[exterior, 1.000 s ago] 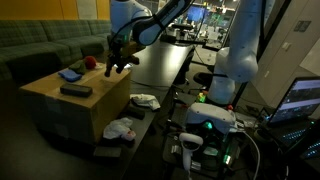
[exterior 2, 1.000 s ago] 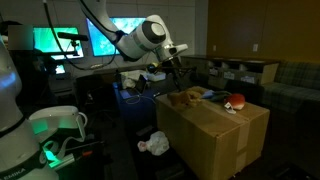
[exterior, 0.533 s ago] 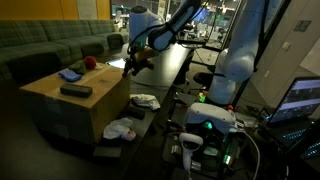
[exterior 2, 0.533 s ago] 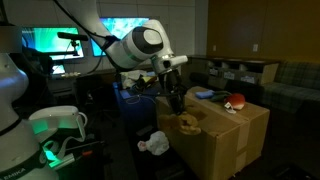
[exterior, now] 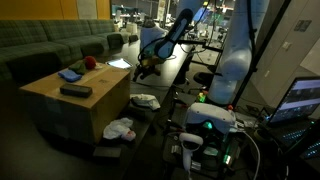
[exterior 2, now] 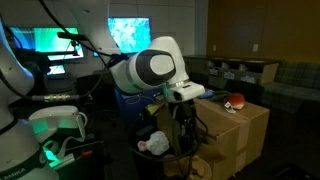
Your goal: Replace the objects on the box with the objects on the table one after the other
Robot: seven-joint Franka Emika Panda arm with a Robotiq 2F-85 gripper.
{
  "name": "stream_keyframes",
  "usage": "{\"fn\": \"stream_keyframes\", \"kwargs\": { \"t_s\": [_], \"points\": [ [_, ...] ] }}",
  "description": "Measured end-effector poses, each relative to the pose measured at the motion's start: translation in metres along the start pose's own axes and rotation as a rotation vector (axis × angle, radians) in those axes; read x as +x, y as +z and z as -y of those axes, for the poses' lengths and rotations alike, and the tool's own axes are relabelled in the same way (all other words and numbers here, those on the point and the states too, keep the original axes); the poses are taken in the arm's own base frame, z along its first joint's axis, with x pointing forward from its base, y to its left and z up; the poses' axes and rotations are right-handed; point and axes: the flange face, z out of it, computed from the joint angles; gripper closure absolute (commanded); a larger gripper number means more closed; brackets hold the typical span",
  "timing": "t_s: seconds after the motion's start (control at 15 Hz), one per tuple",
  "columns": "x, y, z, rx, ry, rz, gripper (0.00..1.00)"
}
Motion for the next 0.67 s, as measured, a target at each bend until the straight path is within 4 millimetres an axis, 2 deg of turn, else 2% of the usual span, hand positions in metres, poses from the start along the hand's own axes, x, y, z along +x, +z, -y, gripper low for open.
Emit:
{"fn": "stream_keyframes", "kwargs": {
  "t_s": [0.67],
  "points": [
    [0.012,0.131,-0.023,0.021,0.069,0.081,0.94]
  ]
}}
